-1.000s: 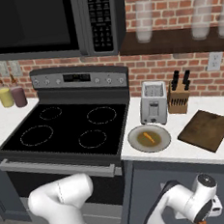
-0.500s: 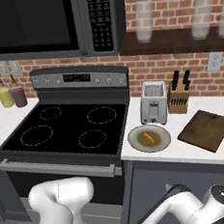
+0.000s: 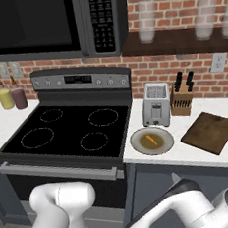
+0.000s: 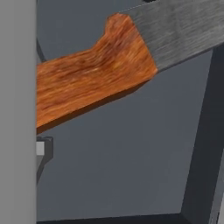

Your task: Pick up the knife from the drawer and place it on the cutting board. Then place the meat from the plate to the cutting board.

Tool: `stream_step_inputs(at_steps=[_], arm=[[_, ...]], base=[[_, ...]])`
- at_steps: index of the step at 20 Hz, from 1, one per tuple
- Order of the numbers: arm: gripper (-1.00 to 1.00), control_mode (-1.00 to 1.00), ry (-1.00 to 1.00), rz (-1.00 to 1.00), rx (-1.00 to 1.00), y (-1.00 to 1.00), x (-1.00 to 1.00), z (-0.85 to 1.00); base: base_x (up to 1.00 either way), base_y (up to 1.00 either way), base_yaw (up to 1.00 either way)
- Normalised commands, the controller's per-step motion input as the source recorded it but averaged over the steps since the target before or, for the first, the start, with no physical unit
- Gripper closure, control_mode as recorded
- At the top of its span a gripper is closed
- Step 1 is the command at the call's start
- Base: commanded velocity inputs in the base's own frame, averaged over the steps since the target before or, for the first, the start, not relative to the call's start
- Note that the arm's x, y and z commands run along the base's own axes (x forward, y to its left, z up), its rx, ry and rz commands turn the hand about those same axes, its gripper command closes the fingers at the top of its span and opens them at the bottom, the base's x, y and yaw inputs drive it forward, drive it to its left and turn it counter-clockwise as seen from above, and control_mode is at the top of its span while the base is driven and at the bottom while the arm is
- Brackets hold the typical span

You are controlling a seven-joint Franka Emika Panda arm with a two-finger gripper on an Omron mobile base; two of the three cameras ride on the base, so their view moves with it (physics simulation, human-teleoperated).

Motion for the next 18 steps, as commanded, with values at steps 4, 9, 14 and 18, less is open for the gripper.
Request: stream_step_inputs(at_steps=[4,9,14,18], arm=[[1.00,-1.00,-0.18,-0.05,0.00,0.00,0.08,0.73],[1.00,-1.00,-0.09,-0.12,0.00,0.01,0.44,0.67],[1.00,-1.00,0.00,-0.17,-0.02,0.11,0.65,0.59],[1.00,-1.00,0.01,-0.20,-0.03,0.10,0.71,0.57]], base=[[0.00,0.00,0.00],[0.00,0.00,0.00],[0.00,0.00,0.00],[0.00,0.00,0.00]])
